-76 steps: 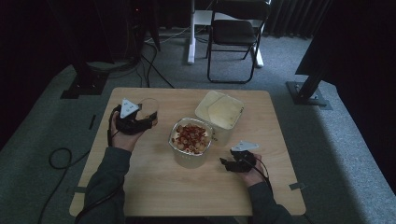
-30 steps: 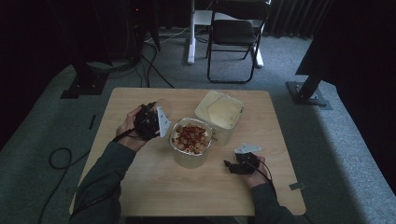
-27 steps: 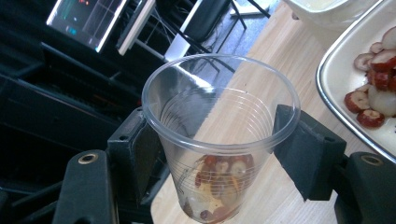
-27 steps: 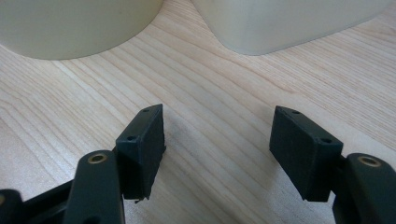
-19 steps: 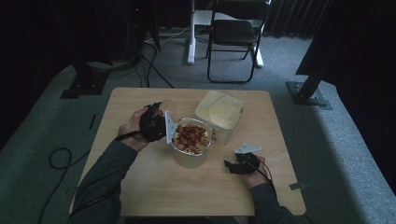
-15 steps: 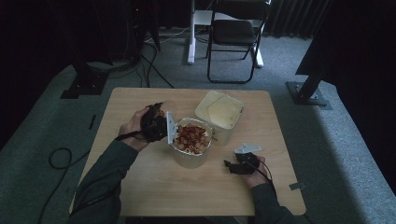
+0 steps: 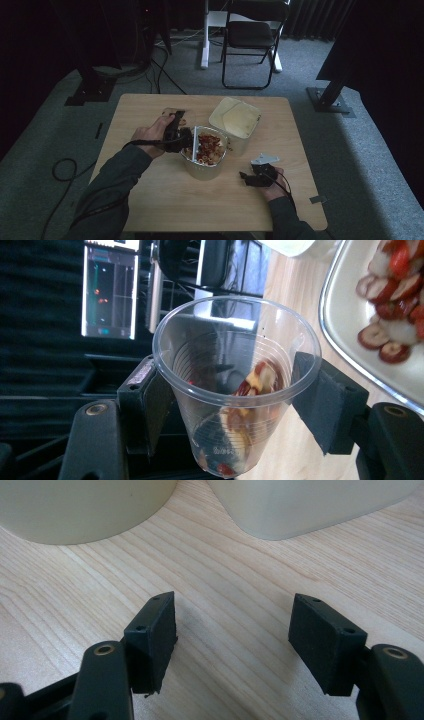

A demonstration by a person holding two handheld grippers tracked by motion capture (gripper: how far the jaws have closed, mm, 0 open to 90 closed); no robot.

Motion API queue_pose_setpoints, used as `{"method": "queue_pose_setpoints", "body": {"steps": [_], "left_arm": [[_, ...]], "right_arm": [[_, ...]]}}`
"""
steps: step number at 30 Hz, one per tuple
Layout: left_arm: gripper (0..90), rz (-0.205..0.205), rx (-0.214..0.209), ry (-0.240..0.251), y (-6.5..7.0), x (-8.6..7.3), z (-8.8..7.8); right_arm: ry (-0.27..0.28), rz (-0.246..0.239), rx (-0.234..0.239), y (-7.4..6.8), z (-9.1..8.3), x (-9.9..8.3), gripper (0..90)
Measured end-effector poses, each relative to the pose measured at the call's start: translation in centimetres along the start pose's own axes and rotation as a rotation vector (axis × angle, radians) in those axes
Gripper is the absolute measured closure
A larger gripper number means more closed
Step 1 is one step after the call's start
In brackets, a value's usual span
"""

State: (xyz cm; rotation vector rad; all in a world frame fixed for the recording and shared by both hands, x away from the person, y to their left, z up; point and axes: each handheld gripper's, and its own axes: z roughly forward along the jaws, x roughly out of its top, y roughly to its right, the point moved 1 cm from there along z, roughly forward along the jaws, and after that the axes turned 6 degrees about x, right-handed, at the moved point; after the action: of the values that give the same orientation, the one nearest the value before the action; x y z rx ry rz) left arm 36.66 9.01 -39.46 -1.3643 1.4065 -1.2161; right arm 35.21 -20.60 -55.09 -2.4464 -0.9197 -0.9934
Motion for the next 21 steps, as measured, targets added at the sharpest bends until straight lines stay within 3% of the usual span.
{"method": "queue_pose_setpoints", "body": {"steps": [4, 12, 16, 21], "left_arm": [[34.7, 0.091, 0.011, -0.009, 0.22, 0.22, -0.22], [35.1, 0.196, 0.031, -0.023, 0.82, 0.23, -0.26], [35.5, 0.239, 0.037, -0.026, 0.88, 0.43, -0.28], [35.8, 0.264, 0.049, -0.026, 0.77, 0.55, -0.35]], "right_arm": [[0.000, 0.000, 0.001, 0.02, 0.00, 0.00, 35.2], [0.001, 0.003, 0.002, 0.03, 0.02, 0.00, 35.2], [0.001, 0.003, 0.004, 0.04, 0.03, 0.00, 35.2], [0.001, 0.003, 0.004, 0.05, 0.03, 0.00, 35.2]]}}
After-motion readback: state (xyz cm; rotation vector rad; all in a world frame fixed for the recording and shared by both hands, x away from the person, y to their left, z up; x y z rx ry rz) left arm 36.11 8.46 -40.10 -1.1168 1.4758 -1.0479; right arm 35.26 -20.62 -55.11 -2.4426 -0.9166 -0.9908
